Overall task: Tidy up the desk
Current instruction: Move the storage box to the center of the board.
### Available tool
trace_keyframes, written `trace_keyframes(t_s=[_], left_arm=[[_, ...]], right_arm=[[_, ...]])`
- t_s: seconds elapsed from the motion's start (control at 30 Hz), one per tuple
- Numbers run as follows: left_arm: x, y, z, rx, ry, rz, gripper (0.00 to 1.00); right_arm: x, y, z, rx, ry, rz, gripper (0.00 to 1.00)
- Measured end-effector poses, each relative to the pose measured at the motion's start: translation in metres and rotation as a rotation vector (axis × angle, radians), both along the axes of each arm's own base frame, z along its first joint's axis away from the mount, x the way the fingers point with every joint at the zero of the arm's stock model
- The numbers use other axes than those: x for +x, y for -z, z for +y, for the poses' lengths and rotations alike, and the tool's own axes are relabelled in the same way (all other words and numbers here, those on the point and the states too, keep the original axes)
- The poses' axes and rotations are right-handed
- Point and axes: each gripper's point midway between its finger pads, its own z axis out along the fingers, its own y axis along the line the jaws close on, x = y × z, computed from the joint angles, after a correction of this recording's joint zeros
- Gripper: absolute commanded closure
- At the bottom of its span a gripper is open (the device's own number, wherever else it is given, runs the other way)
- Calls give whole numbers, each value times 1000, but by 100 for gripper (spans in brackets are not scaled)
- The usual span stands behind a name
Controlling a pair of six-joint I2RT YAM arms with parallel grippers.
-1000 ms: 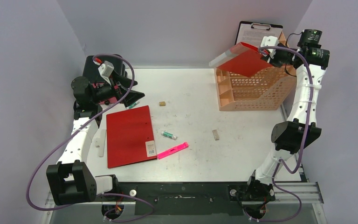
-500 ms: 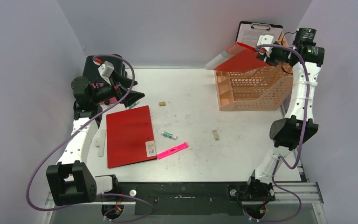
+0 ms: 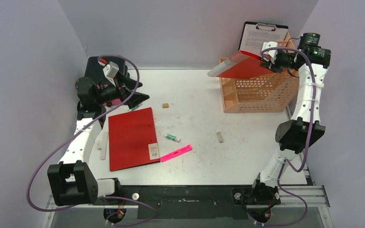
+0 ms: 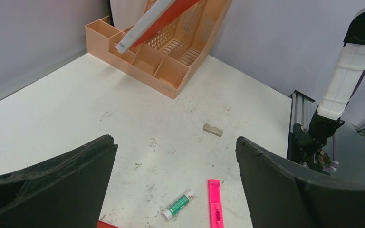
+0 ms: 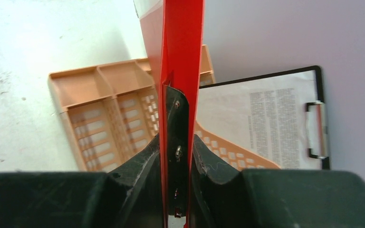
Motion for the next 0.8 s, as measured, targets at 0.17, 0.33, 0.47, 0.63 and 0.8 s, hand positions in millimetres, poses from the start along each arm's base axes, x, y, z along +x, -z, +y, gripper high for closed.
trace_keyframes(t_s=[0.17, 0.33, 0.47, 0.63, 0.8], left_arm=[[27, -27, -32, 19, 96, -41, 2], [67, -68, -100, 74, 237, -145, 4], [81, -74, -159, 116, 338, -219, 4], [86, -63, -218, 112, 453, -261, 4], [99, -49, -256, 61, 509, -294, 4]], right_arm=[[-14, 30, 2, -32, -17, 85, 95], [-14, 23, 2, -63, 0, 76, 95], [-18, 3, 6, -36, 18, 49, 95], [-42, -6, 19, 39, 29, 74, 95], [-64, -29, 35, 101, 16, 57, 95]])
